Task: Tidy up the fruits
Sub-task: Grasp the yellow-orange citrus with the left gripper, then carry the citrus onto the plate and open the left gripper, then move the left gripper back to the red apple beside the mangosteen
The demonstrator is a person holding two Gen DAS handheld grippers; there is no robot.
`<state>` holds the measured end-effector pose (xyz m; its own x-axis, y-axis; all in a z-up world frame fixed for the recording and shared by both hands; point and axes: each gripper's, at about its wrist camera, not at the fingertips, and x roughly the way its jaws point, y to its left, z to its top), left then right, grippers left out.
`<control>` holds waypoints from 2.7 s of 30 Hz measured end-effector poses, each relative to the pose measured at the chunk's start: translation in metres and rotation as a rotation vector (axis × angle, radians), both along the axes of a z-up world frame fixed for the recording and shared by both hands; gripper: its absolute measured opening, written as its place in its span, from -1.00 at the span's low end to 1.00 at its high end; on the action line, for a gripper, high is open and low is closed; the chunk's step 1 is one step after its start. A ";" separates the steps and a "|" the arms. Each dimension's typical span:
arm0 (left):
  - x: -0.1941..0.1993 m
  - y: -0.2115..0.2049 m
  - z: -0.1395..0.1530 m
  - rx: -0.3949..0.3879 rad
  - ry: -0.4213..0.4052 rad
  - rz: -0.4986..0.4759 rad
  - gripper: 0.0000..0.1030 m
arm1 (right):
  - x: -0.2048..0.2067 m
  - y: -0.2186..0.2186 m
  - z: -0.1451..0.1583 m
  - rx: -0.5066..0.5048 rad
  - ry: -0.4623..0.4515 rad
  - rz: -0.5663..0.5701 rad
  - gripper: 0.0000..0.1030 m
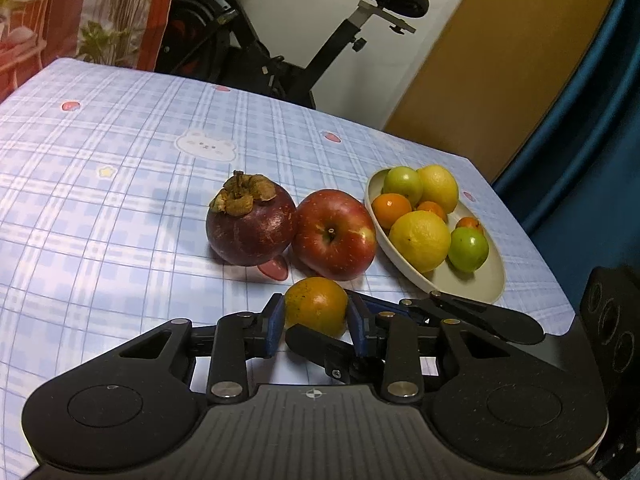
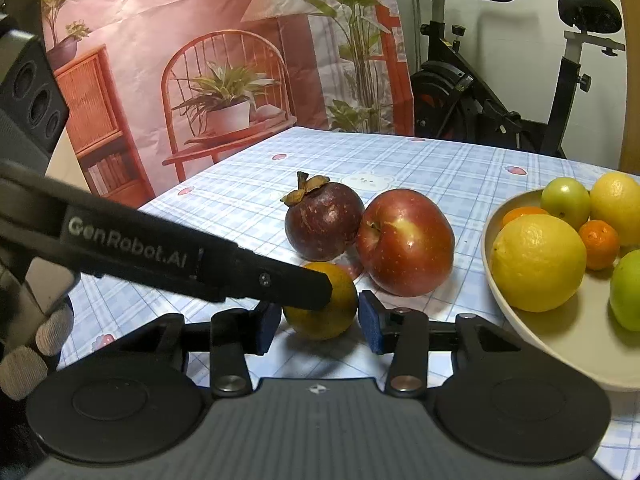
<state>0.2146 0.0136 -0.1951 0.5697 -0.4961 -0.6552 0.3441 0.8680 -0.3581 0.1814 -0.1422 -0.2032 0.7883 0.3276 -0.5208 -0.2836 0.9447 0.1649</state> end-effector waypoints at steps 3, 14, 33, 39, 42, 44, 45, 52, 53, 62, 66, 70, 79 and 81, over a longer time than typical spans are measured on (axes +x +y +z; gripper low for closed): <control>0.004 0.003 0.000 -0.021 0.016 0.018 -0.31 | 0.001 0.001 -0.001 -0.005 0.007 0.005 -0.12; 0.009 0.002 -0.002 -0.041 0.034 0.012 -0.31 | 0.007 0.001 -0.003 -0.012 0.032 0.001 -0.12; -0.008 -0.066 0.025 -0.028 -0.044 -0.132 -0.32 | -0.049 -0.049 0.018 0.057 -0.064 -0.173 -0.13; 0.003 -0.107 0.033 0.001 -0.061 -0.202 -0.32 | -0.061 -0.083 0.030 0.104 -0.091 -0.284 -0.13; 0.005 -0.127 0.033 0.013 -0.058 -0.234 -0.32 | -0.065 -0.099 0.031 0.125 -0.079 -0.341 -0.13; 0.006 -0.142 0.033 0.020 -0.064 -0.261 -0.32 | -0.071 -0.108 0.032 0.131 -0.076 -0.377 -0.13; 0.007 -0.150 0.033 0.022 -0.067 -0.276 -0.32 | -0.073 -0.113 0.033 0.134 -0.076 -0.393 -0.13; 0.018 -0.193 0.024 0.031 -0.049 -0.325 -0.32 | -0.082 -0.143 0.030 0.125 -0.074 -0.516 -0.13; 0.021 -0.200 0.022 0.036 -0.043 -0.327 -0.32 | -0.081 -0.147 0.028 0.119 -0.075 -0.527 -0.13; 0.027 -0.217 0.016 0.072 -0.089 -0.312 -0.31 | -0.069 -0.157 0.019 0.037 -0.104 -0.561 -0.13; 0.030 -0.216 0.015 0.089 -0.089 -0.311 -0.29 | -0.061 -0.155 0.017 0.019 -0.099 -0.550 -0.12; 0.031 -0.216 0.017 0.109 -0.101 -0.293 -0.30 | -0.061 -0.155 0.017 0.018 -0.097 -0.551 -0.12; 0.030 -0.189 0.037 0.087 -0.132 -0.244 -0.30 | -0.069 -0.152 0.019 0.020 -0.154 -0.543 -0.10; 0.030 -0.175 0.046 0.075 -0.143 -0.227 -0.30 | -0.073 -0.149 0.021 0.021 -0.184 -0.532 -0.09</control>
